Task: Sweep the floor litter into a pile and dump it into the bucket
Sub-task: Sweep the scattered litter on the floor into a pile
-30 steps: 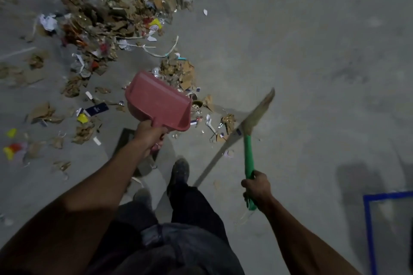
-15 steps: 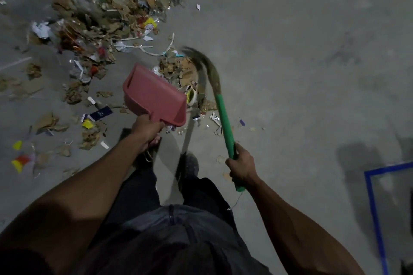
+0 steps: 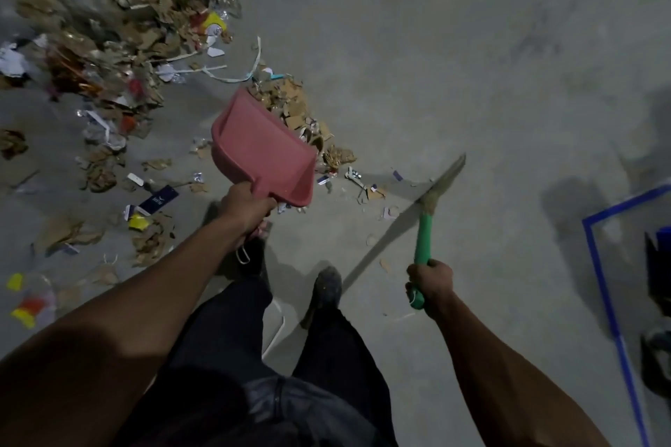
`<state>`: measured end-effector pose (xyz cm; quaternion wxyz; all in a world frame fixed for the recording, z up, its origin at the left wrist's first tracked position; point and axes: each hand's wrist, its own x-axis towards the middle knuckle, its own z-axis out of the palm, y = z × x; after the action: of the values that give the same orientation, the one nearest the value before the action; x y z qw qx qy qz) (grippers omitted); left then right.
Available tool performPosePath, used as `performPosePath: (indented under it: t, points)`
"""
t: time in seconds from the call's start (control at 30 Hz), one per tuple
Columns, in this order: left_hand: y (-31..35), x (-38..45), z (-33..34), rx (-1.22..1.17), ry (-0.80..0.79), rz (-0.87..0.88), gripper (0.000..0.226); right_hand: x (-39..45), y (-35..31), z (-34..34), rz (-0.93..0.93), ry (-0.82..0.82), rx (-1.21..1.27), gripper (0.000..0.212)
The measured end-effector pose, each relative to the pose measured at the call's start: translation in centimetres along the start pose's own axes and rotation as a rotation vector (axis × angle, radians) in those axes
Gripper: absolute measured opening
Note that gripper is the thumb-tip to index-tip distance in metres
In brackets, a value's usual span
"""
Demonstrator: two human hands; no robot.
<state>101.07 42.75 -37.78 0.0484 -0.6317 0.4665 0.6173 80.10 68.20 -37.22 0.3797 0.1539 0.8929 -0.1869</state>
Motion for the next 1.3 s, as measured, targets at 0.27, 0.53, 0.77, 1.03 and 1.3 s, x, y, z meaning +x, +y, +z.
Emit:
performPosePath:
  t: [0.27,0.53,0.77,1.03,1.3]
  points:
    - [-3.2,1.0,-3.2,-0.016,0.075,-0.057,0.008,-2.5,-4.4,7.8,-0.363,-0.296,-0.604,0.040]
    - [-7.5,0.7,-5.5,-0.045,0.168,-0.099,0.006,-4.9,-9.3,16.5,-0.823,-0.422,-0.916,0.042]
    - [-9.6,-1.7,-5.8,-0.075,0.287,-0.099,0.011,-6.8,-7.5,13.4,-1.006,-0.456,-0.898,0.043]
    - [-10.4,-7.5,-2.1,-0.124,0.285,-0.040,0.012,-8.1,5.1,2.3,-0.651,-0.401,-0.434,0.074]
    - [-10.4,-11.8,3.9,-0.144,0.173,0.010,0.004,-5.9,15.2,-8.3,-0.362,-0.201,-0.157,0.069]
